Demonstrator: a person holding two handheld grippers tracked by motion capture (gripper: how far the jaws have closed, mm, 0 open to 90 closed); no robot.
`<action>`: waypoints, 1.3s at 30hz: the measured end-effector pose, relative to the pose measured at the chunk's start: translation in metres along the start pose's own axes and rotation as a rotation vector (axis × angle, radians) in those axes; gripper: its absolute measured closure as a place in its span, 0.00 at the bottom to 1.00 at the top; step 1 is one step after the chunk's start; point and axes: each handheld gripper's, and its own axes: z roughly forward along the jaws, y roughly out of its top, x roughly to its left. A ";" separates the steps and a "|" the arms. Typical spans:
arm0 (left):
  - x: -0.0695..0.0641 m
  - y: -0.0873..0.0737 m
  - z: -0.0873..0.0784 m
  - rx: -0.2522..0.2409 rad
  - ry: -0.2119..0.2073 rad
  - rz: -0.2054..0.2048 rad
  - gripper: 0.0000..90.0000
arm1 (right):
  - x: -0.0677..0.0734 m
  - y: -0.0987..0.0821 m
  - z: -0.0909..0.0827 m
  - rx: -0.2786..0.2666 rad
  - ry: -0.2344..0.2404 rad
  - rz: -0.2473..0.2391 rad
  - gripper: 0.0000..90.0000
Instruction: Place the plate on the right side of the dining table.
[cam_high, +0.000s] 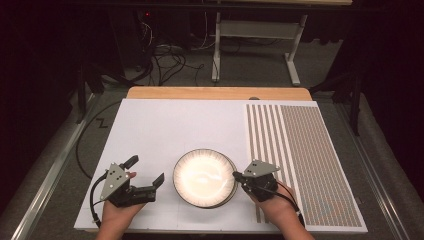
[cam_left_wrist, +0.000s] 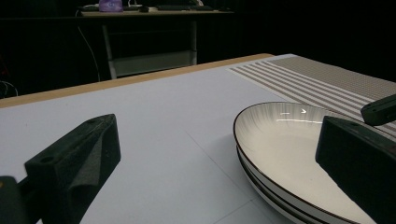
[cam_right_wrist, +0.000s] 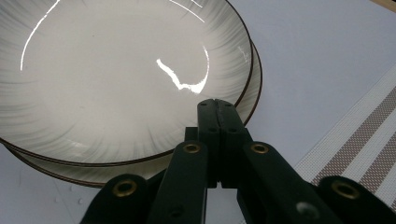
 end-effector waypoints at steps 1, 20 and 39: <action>0.000 0.000 0.000 0.000 0.000 0.000 0.01 | 0.000 0.000 0.000 -0.001 0.003 0.004 1.00; 0.002 0.001 -0.002 -0.013 0.001 -0.011 0.01 | 0.008 0.004 0.008 -0.005 0.038 0.005 1.00; 0.003 0.000 -0.002 -0.017 0.000 -0.019 0.01 | 0.008 0.004 0.009 -0.012 0.039 0.014 1.00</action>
